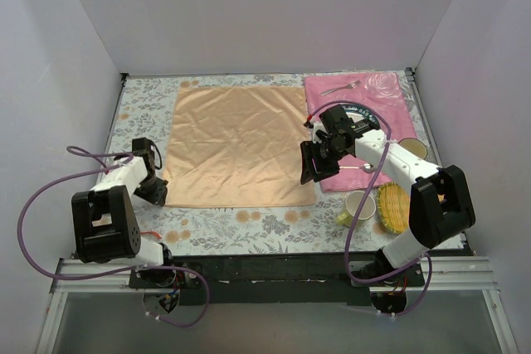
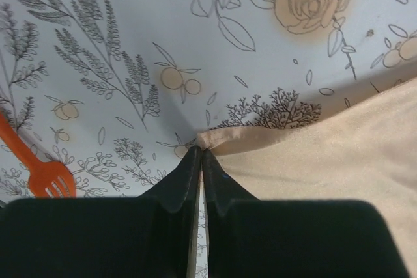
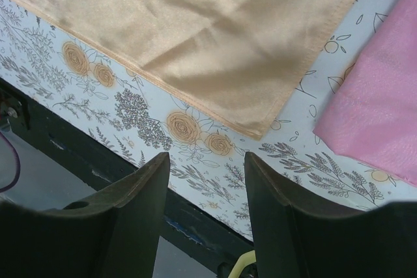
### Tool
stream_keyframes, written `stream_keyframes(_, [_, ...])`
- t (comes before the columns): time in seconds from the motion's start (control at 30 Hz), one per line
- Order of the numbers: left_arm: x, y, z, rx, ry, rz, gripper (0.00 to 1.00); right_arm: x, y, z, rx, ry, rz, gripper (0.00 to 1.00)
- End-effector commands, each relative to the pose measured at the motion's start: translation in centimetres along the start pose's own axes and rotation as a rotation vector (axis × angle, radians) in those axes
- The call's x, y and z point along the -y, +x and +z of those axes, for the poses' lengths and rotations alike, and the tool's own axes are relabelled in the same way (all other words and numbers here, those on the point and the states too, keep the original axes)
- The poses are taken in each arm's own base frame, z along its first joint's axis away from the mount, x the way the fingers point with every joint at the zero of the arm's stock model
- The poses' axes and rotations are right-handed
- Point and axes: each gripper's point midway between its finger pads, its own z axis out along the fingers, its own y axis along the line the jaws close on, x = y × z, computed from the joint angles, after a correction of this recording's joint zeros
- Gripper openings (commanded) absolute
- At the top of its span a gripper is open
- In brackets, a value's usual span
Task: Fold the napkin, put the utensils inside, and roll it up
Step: Fold the napkin
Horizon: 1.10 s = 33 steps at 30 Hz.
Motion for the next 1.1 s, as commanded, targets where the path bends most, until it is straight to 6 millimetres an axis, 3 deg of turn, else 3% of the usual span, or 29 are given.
stream_keyframes(0.0, [-2.6,-1.8,-1.8,0.111,-0.082,-0.063,0.0,-0.2,-0.5,-0.9,0.042,-0.003,-0.026,0.58])
stream_keyframes(0.13, [-3.0,-2.9,-4.9,0.152,-0.069,-0.1,0.0,-0.2,-0.2,-0.9,0.032,-0.007,-0.03,0.58])
stream_keyframes(0.27, [-3.2,-3.6,-6.1,0.16,-0.101,-0.063,0.0,-0.3,-0.3,-1.1,0.027,-0.009,-0.023,0.58])
stream_keyframes(0.33, [-2.2,-3.7,-6.7,0.189,-0.088,-0.022,0.0,-0.4,-0.6,-1.5,0.036,-0.002,-0.015,0.58])
stream_keyframes(0.4, [0.7,-3.4,-7.9,0.219,-0.021,0.036,0.0,-0.4,-1.1,-2.1,0.053,0.008,-0.004,0.58])
stream_keyframes(0.43, [1.8,-3.2,-7.1,0.207,-0.042,0.055,0.0,-0.2,-1.4,-2.4,0.065,0.021,-0.003,0.58])
stream_keyframes(0.5, [7.2,-1.9,-8.8,0.235,0.044,0.165,0.0,0.4,-1.7,-3.1,0.08,0.038,0.019,0.58])
stream_keyframes(0.57, [11.3,-0.9,-7.8,0.25,0.018,0.284,0.0,0.8,-2.3,-3.8,0.1,0.056,0.028,0.58])
stream_keyframes(0.6, [15.9,-0.1,-10.5,0.288,0.112,0.331,0.0,1.2,-2.6,-4.3,0.116,0.061,0.041,0.58])
stream_keyframes(0.63, [17.5,0.8,-10.7,0.286,0.115,0.379,0.0,1.3,-2.8,-4.6,0.124,0.067,0.044,0.58])
stream_keyframes(0.67, [19.2,2.2,-8.5,0.266,0.063,0.445,0.0,1.6,-2.8,-4.9,0.129,0.075,0.052,0.58])
stream_keyframes(0.7, [23.0,3.2,-11.1,0.295,0.155,0.474,0.0,2.0,-3.1,-5.5,0.148,0.081,0.062,0.58])
stream_keyframes(0.8, [27.7,6.8,-9.3,0.286,0.188,0.603,0.0,3.0,-2.9,-6.4,0.166,0.101,0.089,0.58])
stream_keyframes(0.83, [30.4,7.0,-11.1,0.308,0.263,0.593,0.0,3.3,-2.9,-6.6,0.172,0.105,0.096,0.58])
stream_keyframes(0.87, [31.5,7.6,-11.2,0.306,0.285,0.605,0.0,3.5,-2.7,-6.7,0.168,0.108,0.104,0.58])
stream_keyframes(0.9, [32.5,9.0,-10.0,0.297,0.285,0.639,0.0,3.8,-2.7,-7.1,0.179,0.114,0.117,0.58])
stream_keyframes(0.93, [34.3,9.1,-11.4,0.319,0.347,0.643,0.0,4.1,-2.6,-7.2,0.181,0.119,0.123,0.58])
stream_keyframes(1.07, [37.3,11.1,-11.9,0.343,0.459,0.667,0.0,4.7,-2.2,-7.7,0.178,0.136,0.145,0.58])
